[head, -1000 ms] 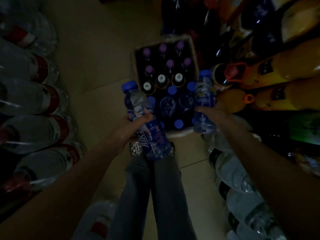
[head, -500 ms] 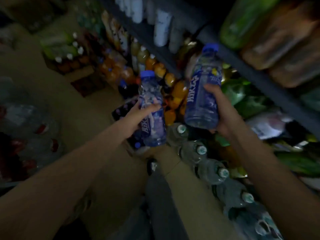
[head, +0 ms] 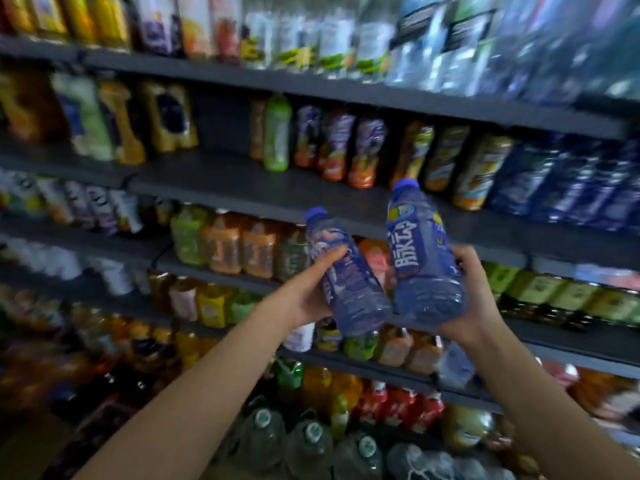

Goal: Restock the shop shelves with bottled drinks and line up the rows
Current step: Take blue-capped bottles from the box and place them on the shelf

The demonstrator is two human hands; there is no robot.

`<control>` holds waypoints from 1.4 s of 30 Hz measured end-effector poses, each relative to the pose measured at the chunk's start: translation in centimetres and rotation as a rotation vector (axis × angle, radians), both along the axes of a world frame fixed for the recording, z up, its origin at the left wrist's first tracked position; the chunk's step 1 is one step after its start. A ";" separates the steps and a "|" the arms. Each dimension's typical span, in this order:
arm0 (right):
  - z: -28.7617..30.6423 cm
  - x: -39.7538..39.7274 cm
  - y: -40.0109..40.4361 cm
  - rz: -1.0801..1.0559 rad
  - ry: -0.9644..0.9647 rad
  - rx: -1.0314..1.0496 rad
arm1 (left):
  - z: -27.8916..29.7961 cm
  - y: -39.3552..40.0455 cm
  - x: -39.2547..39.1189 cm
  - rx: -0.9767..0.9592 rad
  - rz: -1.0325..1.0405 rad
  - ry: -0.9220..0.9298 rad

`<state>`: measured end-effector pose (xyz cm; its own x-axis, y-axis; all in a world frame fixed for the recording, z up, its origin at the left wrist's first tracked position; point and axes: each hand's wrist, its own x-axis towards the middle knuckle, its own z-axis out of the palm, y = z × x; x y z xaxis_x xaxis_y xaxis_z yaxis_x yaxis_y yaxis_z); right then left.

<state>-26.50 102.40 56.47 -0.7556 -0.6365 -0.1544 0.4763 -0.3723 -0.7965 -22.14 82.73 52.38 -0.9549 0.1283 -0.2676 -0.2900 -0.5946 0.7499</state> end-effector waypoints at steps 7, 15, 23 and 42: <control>3.6 -3.5 19.7 -0.187 0.186 0.050 | 3.6 20.3 -7.3 -0.161 -0.112 0.040; 2.7 -9.9 31.8 -1.027 0.691 0.643 | 6.2 33.2 -14.1 -0.808 0.150 0.233; 2.0 -21.8 38.5 -1.189 0.668 0.875 | 7.3 37.8 -22.8 -1.106 0.212 0.566; 0.9 -41.0 49.8 -0.928 0.604 1.295 | 4.6 51.4 -38.9 -1.258 0.185 0.313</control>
<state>-67.52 152.22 57.37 -0.9139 0.3214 0.2479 0.0275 0.6585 -0.7521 -61.08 134.14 56.93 -0.9746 -0.1841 0.1274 0.0063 0.5462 0.8376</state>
